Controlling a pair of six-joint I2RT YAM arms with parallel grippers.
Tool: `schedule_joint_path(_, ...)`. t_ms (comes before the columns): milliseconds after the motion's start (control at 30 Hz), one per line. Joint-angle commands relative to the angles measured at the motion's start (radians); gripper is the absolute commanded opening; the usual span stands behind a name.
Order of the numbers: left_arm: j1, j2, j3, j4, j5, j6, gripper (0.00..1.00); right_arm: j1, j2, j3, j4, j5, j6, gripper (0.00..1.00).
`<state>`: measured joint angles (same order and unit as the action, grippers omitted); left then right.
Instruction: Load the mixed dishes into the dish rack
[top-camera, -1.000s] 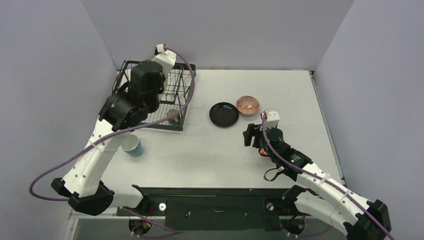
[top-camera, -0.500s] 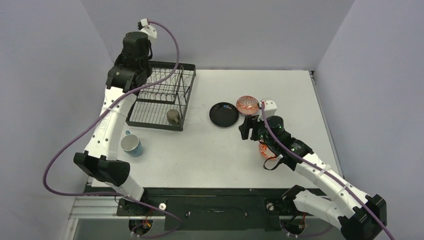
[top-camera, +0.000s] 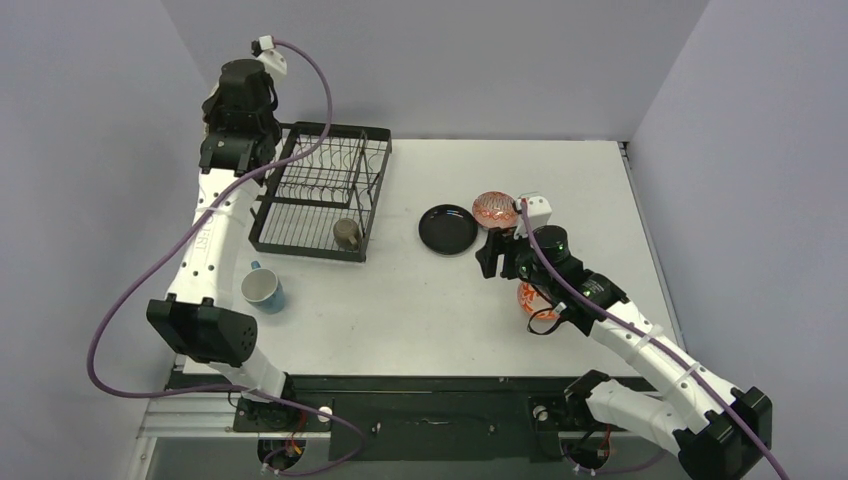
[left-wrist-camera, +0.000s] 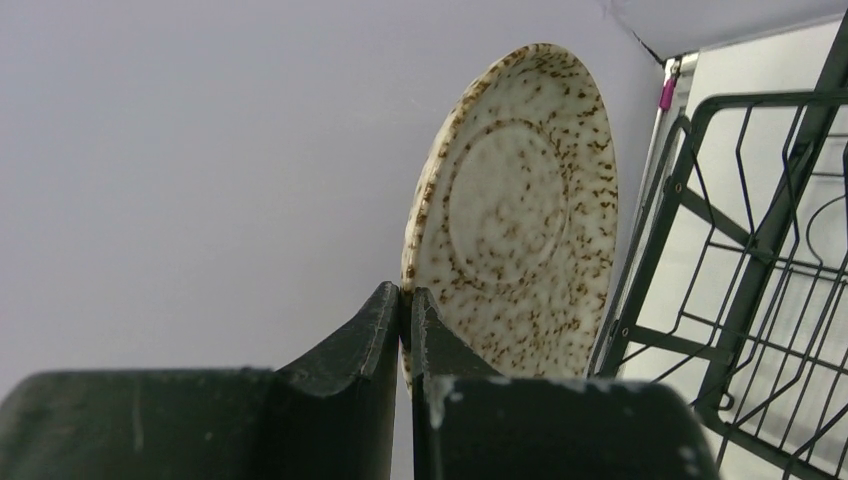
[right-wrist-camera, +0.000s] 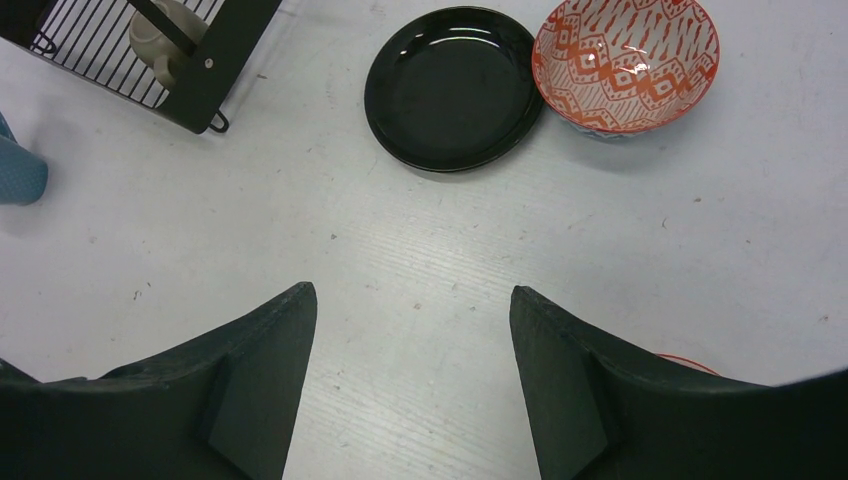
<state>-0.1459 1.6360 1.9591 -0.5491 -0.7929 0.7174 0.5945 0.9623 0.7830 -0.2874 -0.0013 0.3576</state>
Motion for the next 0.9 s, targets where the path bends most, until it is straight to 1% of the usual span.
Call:
schedule_joint_path(0,0.029,-0.076,-0.082,0.157,-0.007,0.050,0.00,-0.005,0.001,0.008,0.026,-0.004,-0.014,0.66)
schedule_joint_path(133,0.023,-0.051,-0.075,0.115,-0.009,0.018,0.00,0.004,-0.003,-0.003,0.032,-0.002,-0.014,0.66)
schedule_joint_path(333,0.018,-0.021,-0.087,0.117,-0.014,0.002,0.00,0.009,-0.002,-0.002,0.033,-0.002,-0.016,0.66)
schedule_joint_path(600,-0.006,-0.001,-0.072,0.072,-0.015,-0.043,0.00,0.008,0.005,-0.004,0.041,-0.002,-0.016,0.67)
schedule_joint_path(867,-0.020,0.004,-0.117,0.110,-0.039,-0.015,0.00,0.008,0.003,-0.006,0.043,-0.002,-0.016,0.66)
